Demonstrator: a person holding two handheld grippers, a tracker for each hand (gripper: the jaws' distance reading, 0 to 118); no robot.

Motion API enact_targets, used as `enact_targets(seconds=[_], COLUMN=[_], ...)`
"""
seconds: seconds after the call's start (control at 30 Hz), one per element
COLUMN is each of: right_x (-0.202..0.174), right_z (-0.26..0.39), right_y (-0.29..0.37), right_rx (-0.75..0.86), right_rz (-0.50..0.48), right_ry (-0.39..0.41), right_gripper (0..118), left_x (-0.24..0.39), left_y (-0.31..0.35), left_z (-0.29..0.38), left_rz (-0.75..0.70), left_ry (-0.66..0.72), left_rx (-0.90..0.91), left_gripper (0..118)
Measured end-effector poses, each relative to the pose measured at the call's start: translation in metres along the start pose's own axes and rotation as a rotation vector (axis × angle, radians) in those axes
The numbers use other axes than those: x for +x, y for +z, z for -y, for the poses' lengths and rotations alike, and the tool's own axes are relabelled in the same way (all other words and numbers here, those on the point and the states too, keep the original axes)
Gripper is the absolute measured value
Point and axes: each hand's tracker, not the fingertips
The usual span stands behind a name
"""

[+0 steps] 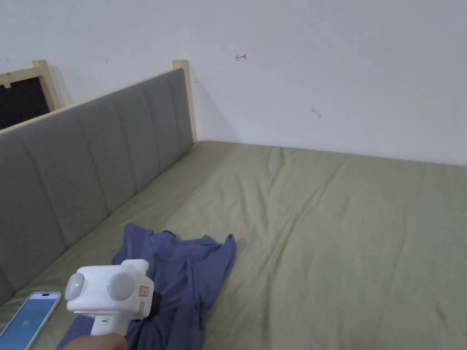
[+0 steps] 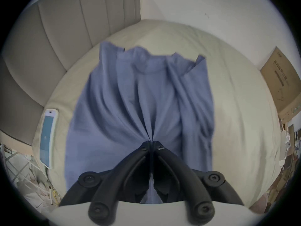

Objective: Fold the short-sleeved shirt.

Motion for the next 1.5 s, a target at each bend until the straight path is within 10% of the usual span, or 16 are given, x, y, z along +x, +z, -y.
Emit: enact_targets(seconds=[0.63,0.83,1.07,1.1,1.17,1.2,1.5], right_x=[0.052,0.076,0.107,0.111,0.117,0.119,0.122], right_z=[-0.014,-0.012,0.007,0.011,0.019,0.022,0.027], right_y=[0.084,0.106,0.111,0.110,0.108,0.108,0.099], right_rx=[0.163,0.193,0.143,0.128,0.098,0.088,0.032], right_rz=[0.077,0.132,0.201,0.204,0.209,0.213,0.218], right_ry=[-0.108,-0.117,-0.174,-0.187,-0.206,-0.212,-0.204], right_gripper=[4,4,4,4,4,4,4], left_x=[0.203,0.309,0.390,0.393,0.394,0.393,0.356], left_y=[0.385,0.342,0.141,0.113,0.062,0.047,0.073], left_z=[-0.051,-0.036,0.020,0.032,0.058,0.071,0.053], left_rz=[0.539,0.630,0.651,0.639,0.599,0.595,0.660], left_ry=[-0.409,-0.527,-0.404,-0.360,-0.278,-0.230,-0.143], left_rx=[0.615,0.455,-0.119,-0.184,-0.328,-0.376,-0.268], left_gripper=[1,1,3,12,94,110,106])
